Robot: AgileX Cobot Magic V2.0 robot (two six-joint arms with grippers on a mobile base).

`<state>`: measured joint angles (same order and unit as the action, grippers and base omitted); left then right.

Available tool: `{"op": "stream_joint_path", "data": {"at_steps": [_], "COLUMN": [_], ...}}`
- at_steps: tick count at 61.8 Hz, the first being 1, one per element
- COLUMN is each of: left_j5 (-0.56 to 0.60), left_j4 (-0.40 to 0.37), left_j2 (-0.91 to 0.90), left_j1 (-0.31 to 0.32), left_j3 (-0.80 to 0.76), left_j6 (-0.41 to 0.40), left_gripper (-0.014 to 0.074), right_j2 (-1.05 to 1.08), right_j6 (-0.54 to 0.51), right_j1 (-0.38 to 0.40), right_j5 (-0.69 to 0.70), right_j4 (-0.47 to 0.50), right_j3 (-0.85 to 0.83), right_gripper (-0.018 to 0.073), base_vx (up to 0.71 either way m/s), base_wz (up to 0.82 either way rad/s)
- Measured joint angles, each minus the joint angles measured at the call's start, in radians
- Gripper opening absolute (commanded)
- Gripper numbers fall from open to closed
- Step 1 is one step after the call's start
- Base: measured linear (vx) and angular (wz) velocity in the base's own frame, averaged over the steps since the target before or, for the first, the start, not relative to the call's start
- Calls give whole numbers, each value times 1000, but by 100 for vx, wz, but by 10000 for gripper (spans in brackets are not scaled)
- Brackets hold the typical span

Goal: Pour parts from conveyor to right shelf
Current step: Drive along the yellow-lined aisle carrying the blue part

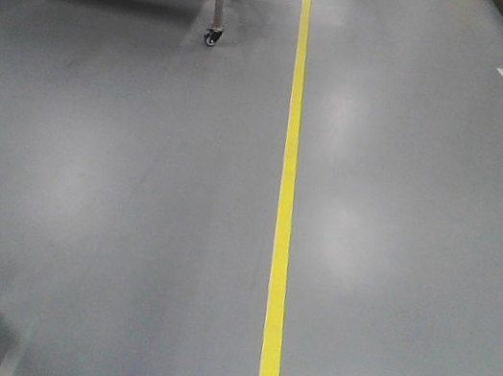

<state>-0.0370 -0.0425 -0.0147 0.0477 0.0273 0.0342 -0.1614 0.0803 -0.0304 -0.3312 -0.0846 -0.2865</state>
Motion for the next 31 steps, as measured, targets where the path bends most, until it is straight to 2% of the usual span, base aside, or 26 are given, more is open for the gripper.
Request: {"op": "stream_joint_path", "data": {"at_steps": [31], "left_j5": [0], "left_j4": [0], "left_j2": [0], "left_j1": [0], "left_j3": [0], "left_j6": [0], "left_gripper": [-6], "right_j2": [0], "right_j6": [0], "right_j1": [0], "right_j5": [0], "right_j4": [0], "right_j3": [0], "right_gripper": [-9], "base_vx": [87], "base_wz": [-7]}}
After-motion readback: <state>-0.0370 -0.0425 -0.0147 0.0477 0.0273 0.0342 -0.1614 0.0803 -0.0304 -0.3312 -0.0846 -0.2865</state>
